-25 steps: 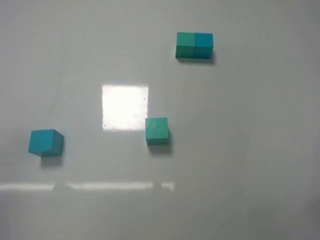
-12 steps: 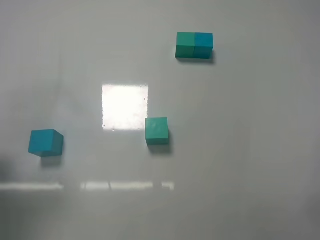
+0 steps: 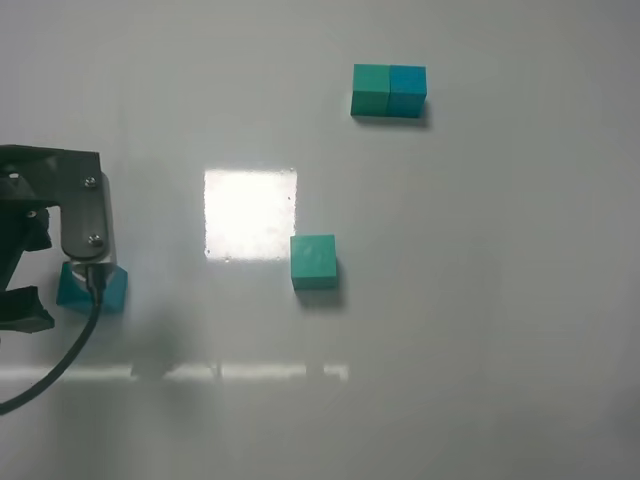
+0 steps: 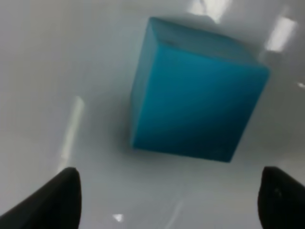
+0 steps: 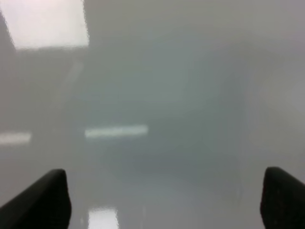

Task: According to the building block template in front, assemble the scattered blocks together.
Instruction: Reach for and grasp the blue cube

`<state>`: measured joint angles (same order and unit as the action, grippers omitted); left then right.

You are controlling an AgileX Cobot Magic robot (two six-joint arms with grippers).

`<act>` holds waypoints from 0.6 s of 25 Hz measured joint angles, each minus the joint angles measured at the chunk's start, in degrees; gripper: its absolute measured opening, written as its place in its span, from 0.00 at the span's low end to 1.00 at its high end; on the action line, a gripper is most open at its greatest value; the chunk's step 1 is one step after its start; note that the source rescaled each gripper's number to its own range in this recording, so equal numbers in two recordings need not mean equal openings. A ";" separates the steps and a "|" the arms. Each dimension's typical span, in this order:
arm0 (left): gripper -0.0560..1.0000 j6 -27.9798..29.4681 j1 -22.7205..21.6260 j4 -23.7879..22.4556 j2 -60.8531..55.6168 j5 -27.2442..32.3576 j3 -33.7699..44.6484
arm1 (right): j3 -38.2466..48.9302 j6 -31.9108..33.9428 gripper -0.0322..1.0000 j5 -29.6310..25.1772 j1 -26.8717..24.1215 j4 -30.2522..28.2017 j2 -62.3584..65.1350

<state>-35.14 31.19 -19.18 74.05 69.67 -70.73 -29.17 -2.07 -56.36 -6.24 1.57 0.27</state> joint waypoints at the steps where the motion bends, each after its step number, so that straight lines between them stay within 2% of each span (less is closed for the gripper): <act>1: 0.78 -0.21 0.43 -0.75 0.90 -0.11 0.00 | 0.00 0.00 0.90 0.00 0.00 0.00 0.00; 8: 0.78 -0.58 4.14 -1.91 5.24 -4.88 0.00 | 0.00 0.00 0.90 0.00 0.00 0.00 0.00; 15: 0.76 -1.73 4.76 -2.70 6.10 -4.66 -0.55 | 0.00 0.12 0.90 0.00 0.00 0.00 0.00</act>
<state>-36.88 35.95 -21.88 80.15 65.01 -71.29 -29.17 -1.95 -56.36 -6.24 1.57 0.27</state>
